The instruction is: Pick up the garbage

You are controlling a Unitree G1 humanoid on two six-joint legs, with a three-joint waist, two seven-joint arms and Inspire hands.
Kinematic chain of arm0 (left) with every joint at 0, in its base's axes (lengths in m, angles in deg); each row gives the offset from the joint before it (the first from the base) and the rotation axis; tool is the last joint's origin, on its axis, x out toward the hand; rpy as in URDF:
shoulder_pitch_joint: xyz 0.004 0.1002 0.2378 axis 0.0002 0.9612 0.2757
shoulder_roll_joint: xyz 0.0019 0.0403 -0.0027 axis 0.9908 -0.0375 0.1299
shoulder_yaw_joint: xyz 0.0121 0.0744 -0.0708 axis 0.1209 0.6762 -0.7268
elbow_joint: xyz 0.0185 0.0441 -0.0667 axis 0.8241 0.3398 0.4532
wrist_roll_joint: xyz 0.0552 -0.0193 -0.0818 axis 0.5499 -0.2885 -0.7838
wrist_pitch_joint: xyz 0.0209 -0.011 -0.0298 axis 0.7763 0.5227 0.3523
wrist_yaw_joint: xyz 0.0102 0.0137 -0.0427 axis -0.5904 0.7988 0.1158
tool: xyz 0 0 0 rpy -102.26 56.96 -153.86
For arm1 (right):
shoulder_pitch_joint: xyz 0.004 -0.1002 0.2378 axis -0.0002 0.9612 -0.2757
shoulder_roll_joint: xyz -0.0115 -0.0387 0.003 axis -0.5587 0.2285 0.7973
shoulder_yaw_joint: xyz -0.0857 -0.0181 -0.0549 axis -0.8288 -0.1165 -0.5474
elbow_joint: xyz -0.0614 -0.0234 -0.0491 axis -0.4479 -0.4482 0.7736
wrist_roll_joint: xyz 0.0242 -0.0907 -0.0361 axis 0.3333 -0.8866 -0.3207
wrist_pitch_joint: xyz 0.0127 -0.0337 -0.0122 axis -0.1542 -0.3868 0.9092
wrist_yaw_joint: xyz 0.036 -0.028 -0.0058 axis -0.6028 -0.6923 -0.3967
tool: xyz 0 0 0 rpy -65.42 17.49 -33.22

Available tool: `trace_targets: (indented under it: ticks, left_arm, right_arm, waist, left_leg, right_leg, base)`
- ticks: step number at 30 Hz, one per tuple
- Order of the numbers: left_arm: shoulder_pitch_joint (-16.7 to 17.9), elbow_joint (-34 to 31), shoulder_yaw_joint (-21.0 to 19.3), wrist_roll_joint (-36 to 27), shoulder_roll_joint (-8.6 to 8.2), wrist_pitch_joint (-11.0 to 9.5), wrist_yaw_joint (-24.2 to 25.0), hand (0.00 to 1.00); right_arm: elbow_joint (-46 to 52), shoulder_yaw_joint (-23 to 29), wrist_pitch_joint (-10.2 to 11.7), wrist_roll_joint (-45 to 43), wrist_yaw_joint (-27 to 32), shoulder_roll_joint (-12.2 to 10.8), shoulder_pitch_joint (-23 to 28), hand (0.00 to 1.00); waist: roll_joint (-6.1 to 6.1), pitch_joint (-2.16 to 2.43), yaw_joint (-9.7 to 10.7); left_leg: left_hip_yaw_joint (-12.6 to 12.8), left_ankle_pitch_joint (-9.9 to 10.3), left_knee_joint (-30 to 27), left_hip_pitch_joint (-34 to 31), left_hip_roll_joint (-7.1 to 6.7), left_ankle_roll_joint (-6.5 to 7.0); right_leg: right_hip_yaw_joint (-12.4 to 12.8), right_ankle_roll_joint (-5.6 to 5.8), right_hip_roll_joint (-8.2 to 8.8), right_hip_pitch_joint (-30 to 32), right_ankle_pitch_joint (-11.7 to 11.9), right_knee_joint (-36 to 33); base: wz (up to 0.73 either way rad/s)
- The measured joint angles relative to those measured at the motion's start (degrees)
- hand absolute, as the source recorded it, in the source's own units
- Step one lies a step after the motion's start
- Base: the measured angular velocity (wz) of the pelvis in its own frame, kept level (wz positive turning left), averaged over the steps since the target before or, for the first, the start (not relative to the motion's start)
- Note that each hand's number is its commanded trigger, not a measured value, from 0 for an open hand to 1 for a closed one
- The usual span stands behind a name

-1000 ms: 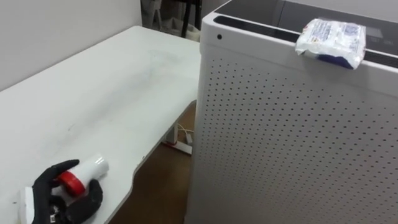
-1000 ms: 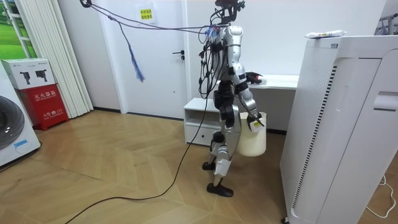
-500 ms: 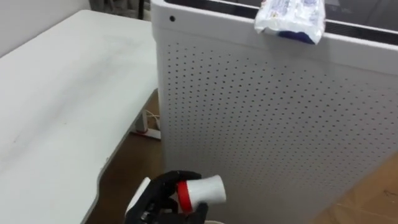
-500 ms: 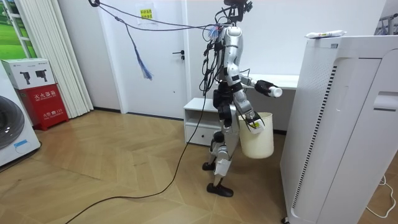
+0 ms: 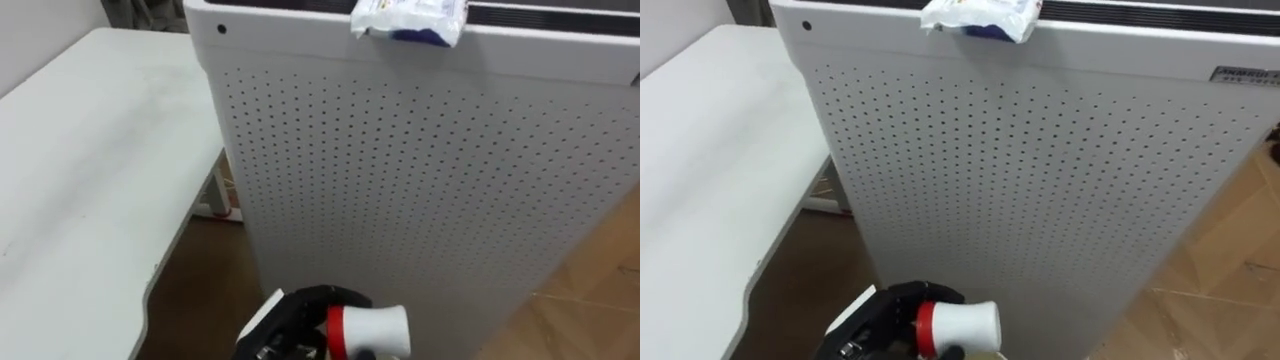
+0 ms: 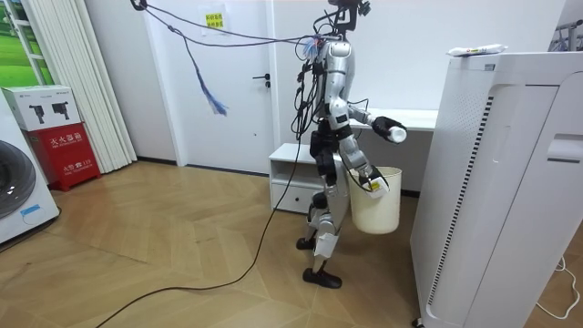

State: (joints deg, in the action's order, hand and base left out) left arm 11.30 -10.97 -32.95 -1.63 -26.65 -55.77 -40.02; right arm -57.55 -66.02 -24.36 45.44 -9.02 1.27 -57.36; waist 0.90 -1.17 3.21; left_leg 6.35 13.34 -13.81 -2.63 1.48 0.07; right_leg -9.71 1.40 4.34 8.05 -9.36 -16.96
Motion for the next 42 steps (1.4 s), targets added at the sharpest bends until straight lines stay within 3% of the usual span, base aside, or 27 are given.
trace_targets:
  ticks: [3, 10, 11, 12, 13, 17, 25, 34, 37, 40, 42]
  left_arm:
    - [0.2, 1.9, 0.4, 1.2, -0.06, 0.1, -0.1, 1.0]
    - [0.8, 4.9, 2.7, 6.0, 0.31, 0.2, -0.4, 1.0]
    - [0.8, 5.1, 3.0, 7.0, 0.17, 0.2, -0.4, 0.75]
    - [0.8, 5.1, 3.3, 7.4, 0.06, 0.2, -0.4, 0.3]
    - [0.7, 5.1, 3.5, 7.4, 0.02, 0.2, -0.4, 0.0]
    - [0.0, 5.9, 4.3, 7.4, -0.53, 0.2, -0.4, 0.0]
    - [-2.0, 8.1, 4.4, 9.2, -1.37, 0.2, -1.3, 0.0]
    - [-2.1, 9.1, 3.8, 13.0, -1.63, 0.0, -6.4, 0.0]
    - [-2.3, 9.1, 3.3, 15.4, -1.98, 0.0, -7.9, 0.0]
    - [-2.2, 9.1, 2.0, 17.8, -2.29, -0.1, -9.1, 0.0]
    - [-1.7, 8.4, 0.4, 20.7, -2.4, -0.1, -10.5, 0.0]
  right_arm:
    - [0.0, 0.9, 0.4, -0.5, 0.5, 0.0, -0.2, 1.0]
    - [-0.2, 1.1, 0.4, -0.7, 1.0, 0.1, -1.4, 1.0]
    - [-0.2, 1.1, 0.4, -0.8, 1.4, 0.1, -1.6, 1.0]
    - [-0.4, 1.1, 0.4, -0.8, 1.6, 0.1, -1.8, 1.0]
    - [-0.4, 1.0, 0.4, -0.8, 1.8, 0.1, -1.8, 1.0]
    - [-2.3, 0.1, 0.7, -0.7, 1.9, 0.1, -2.3, 1.0]
    - [-4.1, -0.5, 0.7, 0.3, 2.7, 0.1, -2.6, 1.0]
    - [-4.4, -0.5, 1.7, 0.3, 4.4, 0.5, -2.6, 1.0]
    - [-4.5, -0.5, 1.8, 0.2, 4.5, 0.6, -2.3, 1.0]
    - [-4.5, 0.1, 1.8, 0.2, 4.2, 0.2, -2.0, 1.0]
    - [-4.5, 0.1, 1.8, 0.2, 4.1, -0.2, -2.0, 1.0]
  waist:
    - [0.56, 0.13, 0.4]
    - [2.21, -0.32, 1.3]
    - [2.83, -0.23, 1.4]
    - [3.33, -0.11, 1.5]
    - [3.49, -0.15, 1.5]
    - [4.18, -0.23, 1.6]
    - [3.87, -0.45, 1.6]
    - [3.82, -0.49, 1.6]
    - [3.61, -0.63, 1.5]
    - [2.84, -1.09, 1.2]
    - [2.18, -1.0, 0.6]
  left_leg:
    - [0.7, -0.2, -0.5, -1.6, -0.14, 0.34]
    - [2.3, -0.4, -1.9, -5.6, -0.23, 0.61]
    - [2.4, -0.4, -1.9, -6.2, -0.2, 0.61]
    - [2.6, -0.4, -1.9, -6.9, -0.18, 0.62]
    - [2.7, -0.6, -1.9, -7.0, -0.18, 0.62]
    - [2.9, -0.9, -1.9, -8.0, -0.1, 0.48]
    - [2.9, -0.9, -1.6, -8.5, -0.12, 0.49]
    - [2.9, -0.9, -1.5, -7.2, -0.15, 0.51]
    - [2.9, -0.9, -1.6, -6.4, -0.14, 0.51]
    - [2.9, -0.9, -1.9, -5.9, -0.15, 0.48]
    - [2.8, -0.9, -2.0, -5.5, -0.15, 0.47]
  right_leg:
    - [0.3, -0.01, 0.37, 2.2, 0.0, -1.6]
    - [1.6, -0.52, 0.64, 7.1, 0.3, -3.7]
    - [1.7, -0.6, 0.64, 7.9, 0.4, -3.8]
    - [1.7, -0.68, 0.66, 8.7, 0.5, -3.8]
    - [1.7, -0.71, 0.68, 8.9, 0.5, -3.8]
    - [1.7, -0.75, 0.63, 10.0, 0.5, -3.8]
    - [1.5, -0.73, 0.68, 10.4, 0.5, -3.7]
    - [1.5, -0.7, 0.72, 9.3, 0.3, -3.7]
    - [1.5, -0.72, 0.71, 8.5, 0.2, -3.8]
    - [2.0, -0.89, 0.65, 8.9, -0.1, -4.0]
    - [3.6, -0.92, 0.01, 9.1, -0.1, -4.1]
  base:
    - [-0.07]
    - [-0.11]
    - [-0.08]
    - [-0.06]
    - [0.0]
    - [0.0]
    - [0.0]
    - [0.0]
    - [0.0]
    - [-0.09]
    - [-0.24]
